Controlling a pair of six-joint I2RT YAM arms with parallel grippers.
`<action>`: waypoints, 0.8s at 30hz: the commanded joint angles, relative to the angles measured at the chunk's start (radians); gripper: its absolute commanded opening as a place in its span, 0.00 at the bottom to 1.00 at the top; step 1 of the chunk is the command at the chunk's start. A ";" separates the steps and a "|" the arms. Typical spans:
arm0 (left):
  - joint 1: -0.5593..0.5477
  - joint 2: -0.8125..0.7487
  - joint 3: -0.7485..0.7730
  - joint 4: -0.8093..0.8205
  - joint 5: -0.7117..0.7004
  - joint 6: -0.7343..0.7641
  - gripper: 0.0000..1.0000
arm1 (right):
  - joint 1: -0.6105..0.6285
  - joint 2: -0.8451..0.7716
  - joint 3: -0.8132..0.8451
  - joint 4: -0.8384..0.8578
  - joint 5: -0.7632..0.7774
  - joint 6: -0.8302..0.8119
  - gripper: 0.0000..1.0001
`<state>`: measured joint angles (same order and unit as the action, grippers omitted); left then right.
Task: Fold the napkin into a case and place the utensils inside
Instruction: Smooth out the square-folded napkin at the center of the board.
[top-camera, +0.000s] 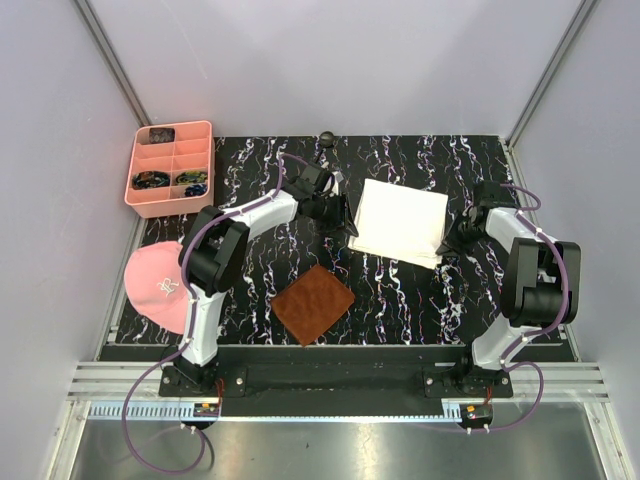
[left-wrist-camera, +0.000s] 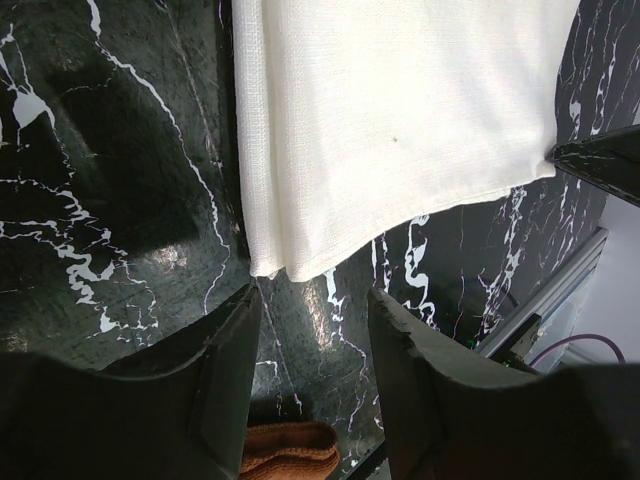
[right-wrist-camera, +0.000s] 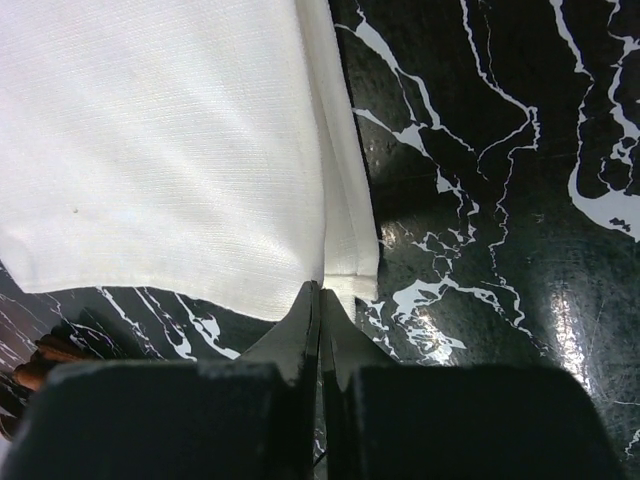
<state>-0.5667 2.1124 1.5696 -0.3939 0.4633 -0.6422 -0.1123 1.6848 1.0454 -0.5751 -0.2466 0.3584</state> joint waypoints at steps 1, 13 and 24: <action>0.002 -0.037 0.020 0.017 0.023 0.026 0.50 | 0.002 -0.013 0.024 -0.022 0.017 -0.022 0.02; -0.010 -0.023 0.049 0.006 0.040 0.030 0.50 | -0.003 -0.005 0.013 -0.020 0.099 -0.032 0.00; -0.027 0.001 0.090 -0.022 0.060 0.052 0.48 | -0.003 0.039 0.010 0.004 0.127 -0.030 0.00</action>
<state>-0.5850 2.1128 1.6058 -0.4179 0.4877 -0.6170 -0.1123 1.7245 1.0451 -0.5747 -0.1684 0.3435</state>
